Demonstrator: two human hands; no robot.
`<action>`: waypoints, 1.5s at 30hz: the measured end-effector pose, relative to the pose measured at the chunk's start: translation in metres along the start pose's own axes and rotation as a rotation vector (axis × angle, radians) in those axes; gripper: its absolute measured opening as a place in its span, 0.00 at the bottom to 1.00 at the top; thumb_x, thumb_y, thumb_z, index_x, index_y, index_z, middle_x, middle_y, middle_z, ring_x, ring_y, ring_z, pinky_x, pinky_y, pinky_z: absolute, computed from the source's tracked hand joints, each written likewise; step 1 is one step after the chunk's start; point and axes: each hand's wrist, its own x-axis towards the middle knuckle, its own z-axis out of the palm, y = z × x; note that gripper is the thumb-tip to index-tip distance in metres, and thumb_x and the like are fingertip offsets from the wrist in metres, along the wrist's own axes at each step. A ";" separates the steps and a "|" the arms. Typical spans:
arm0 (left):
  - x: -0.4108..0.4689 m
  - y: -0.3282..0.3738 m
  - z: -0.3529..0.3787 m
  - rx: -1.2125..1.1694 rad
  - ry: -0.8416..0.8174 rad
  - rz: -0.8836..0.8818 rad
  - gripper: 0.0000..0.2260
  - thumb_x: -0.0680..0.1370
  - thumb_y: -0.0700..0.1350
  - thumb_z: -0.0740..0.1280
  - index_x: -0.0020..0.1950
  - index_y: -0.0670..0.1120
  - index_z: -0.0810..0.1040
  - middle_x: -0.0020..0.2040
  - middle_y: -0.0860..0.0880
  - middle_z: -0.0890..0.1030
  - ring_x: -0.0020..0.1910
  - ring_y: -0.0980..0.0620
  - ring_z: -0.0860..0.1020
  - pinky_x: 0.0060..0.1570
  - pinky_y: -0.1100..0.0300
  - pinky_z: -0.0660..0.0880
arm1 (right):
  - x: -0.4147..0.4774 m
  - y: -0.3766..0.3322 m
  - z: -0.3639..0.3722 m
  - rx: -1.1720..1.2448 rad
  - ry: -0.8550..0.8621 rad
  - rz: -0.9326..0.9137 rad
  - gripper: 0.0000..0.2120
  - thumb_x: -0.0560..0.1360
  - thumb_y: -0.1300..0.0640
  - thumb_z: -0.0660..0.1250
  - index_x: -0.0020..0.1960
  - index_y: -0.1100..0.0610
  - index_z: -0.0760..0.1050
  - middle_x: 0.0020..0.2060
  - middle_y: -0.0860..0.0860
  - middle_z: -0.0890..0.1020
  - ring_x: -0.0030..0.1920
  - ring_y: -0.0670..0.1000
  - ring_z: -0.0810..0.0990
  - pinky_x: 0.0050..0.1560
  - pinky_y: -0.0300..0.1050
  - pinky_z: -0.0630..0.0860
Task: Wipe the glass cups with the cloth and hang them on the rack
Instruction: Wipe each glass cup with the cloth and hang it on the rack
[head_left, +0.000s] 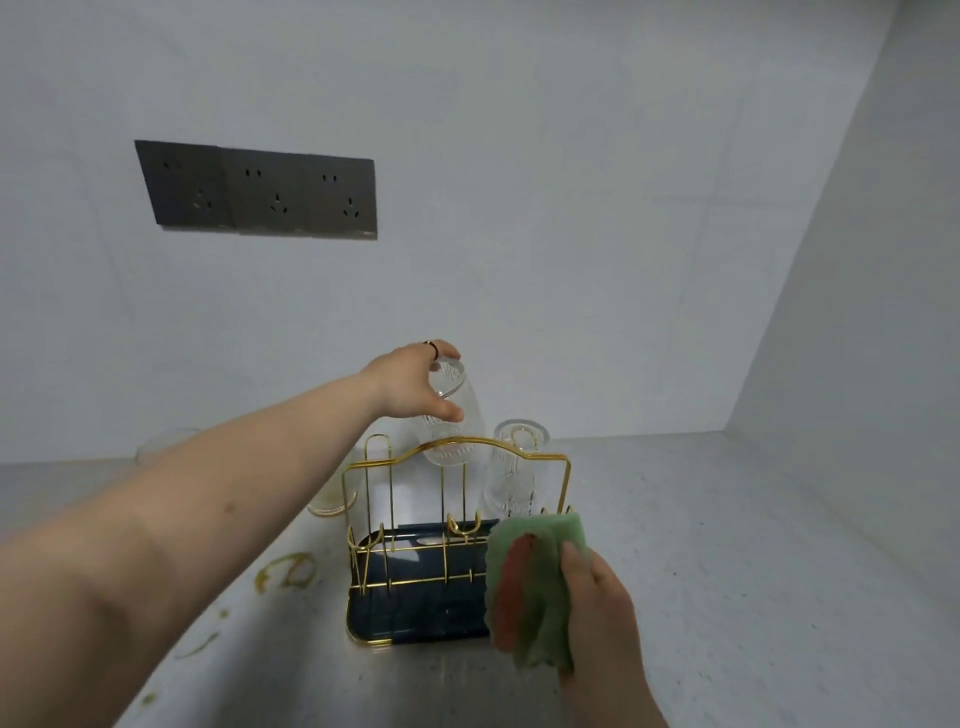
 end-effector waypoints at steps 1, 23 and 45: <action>0.003 -0.002 0.007 0.024 -0.045 0.001 0.34 0.69 0.49 0.74 0.71 0.48 0.63 0.69 0.46 0.70 0.68 0.51 0.68 0.62 0.59 0.66 | 0.003 0.002 0.004 -0.008 -0.009 0.003 0.13 0.79 0.55 0.54 0.43 0.57 0.75 0.43 0.62 0.79 0.47 0.62 0.78 0.51 0.57 0.77; 0.032 -0.029 0.043 0.140 -0.488 0.059 0.37 0.72 0.46 0.72 0.75 0.47 0.54 0.76 0.49 0.57 0.75 0.50 0.56 0.71 0.58 0.55 | 0.028 0.013 0.014 -0.037 -0.088 0.080 0.07 0.76 0.60 0.60 0.41 0.51 0.73 0.39 0.52 0.79 0.41 0.53 0.77 0.42 0.44 0.75; -0.219 -0.211 0.024 -0.654 0.808 -0.728 0.36 0.69 0.36 0.73 0.73 0.41 0.60 0.70 0.40 0.67 0.66 0.44 0.68 0.65 0.54 0.64 | -0.041 0.028 0.131 0.066 -0.195 0.153 0.08 0.75 0.63 0.60 0.44 0.57 0.77 0.39 0.58 0.80 0.42 0.59 0.77 0.49 0.55 0.74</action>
